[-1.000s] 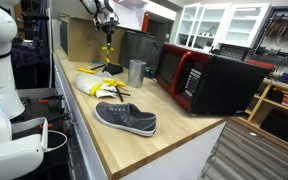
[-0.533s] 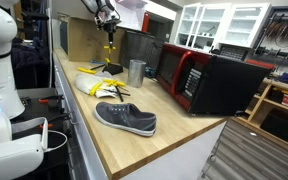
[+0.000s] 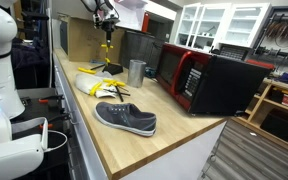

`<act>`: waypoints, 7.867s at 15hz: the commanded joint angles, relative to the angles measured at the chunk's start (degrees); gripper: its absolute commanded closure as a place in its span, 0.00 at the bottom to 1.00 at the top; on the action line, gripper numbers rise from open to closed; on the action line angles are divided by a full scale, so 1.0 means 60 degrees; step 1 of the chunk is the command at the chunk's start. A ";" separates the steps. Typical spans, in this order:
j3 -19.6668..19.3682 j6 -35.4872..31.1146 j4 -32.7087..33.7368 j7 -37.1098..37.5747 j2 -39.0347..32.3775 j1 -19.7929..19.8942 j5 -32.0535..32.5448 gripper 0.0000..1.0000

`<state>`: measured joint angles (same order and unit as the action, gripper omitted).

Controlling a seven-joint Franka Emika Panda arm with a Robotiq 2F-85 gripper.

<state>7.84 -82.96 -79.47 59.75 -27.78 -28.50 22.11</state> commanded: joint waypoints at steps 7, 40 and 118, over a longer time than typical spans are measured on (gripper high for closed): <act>0.0087 0.0609 -0.0254 -0.0342 0.0326 -0.0004 0.0151 0.96; -0.0020 -0.1120 -0.0911 0.2230 0.0493 0.1030 -0.1687 0.96; -0.0216 -0.1637 -0.0882 0.1502 -0.0315 0.1003 -0.1097 0.96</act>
<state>6.59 -90.18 -83.82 69.84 -29.72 -22.27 15.41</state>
